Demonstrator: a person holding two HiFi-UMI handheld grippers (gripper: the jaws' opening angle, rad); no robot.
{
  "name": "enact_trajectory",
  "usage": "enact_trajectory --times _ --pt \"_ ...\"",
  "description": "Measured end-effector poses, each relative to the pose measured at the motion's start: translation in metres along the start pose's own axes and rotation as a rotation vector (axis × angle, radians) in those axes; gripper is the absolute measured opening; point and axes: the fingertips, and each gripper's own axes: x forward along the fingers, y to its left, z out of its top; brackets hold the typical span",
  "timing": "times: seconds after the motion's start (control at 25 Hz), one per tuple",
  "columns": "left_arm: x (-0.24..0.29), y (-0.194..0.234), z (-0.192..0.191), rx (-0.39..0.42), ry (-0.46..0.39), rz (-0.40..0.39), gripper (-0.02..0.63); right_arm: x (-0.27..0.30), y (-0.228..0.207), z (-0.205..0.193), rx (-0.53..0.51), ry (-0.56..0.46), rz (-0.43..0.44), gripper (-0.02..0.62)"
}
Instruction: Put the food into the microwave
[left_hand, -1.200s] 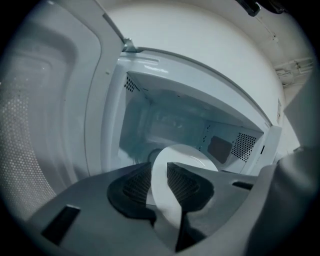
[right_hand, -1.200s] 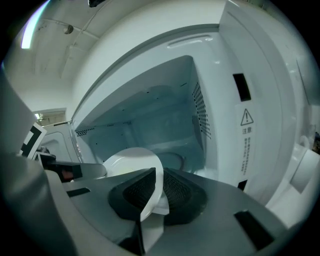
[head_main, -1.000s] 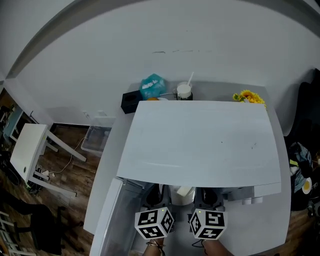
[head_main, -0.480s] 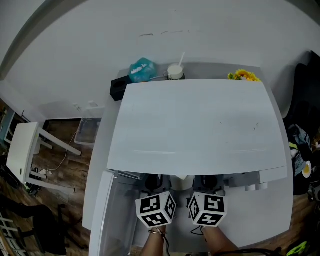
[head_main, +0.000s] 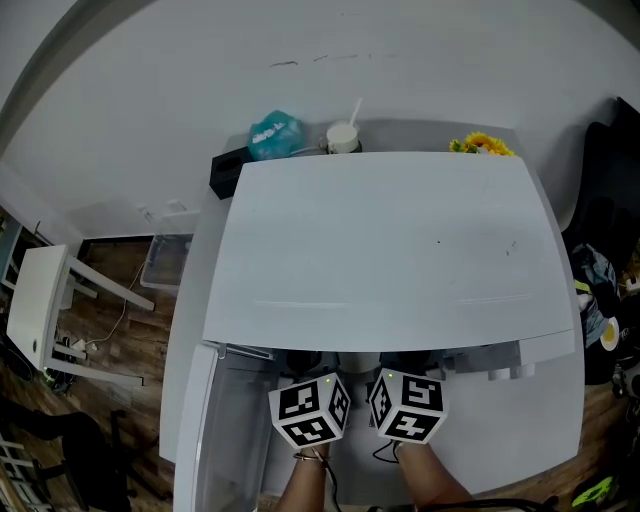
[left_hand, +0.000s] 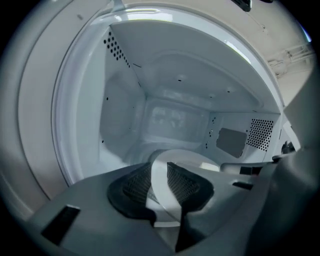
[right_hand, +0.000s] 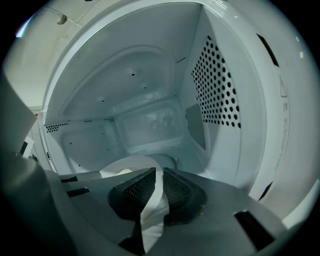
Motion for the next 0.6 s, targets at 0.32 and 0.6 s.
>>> enact_trajectory --times 0.32,0.6 --pt "0.008 0.000 -0.001 -0.008 0.029 0.004 0.100 0.004 -0.002 -0.001 -0.035 0.019 -0.042 0.058" --pt "0.012 0.002 -0.004 -0.008 0.054 0.019 0.100 0.008 -0.004 -0.004 -0.040 0.054 -0.077 0.058"
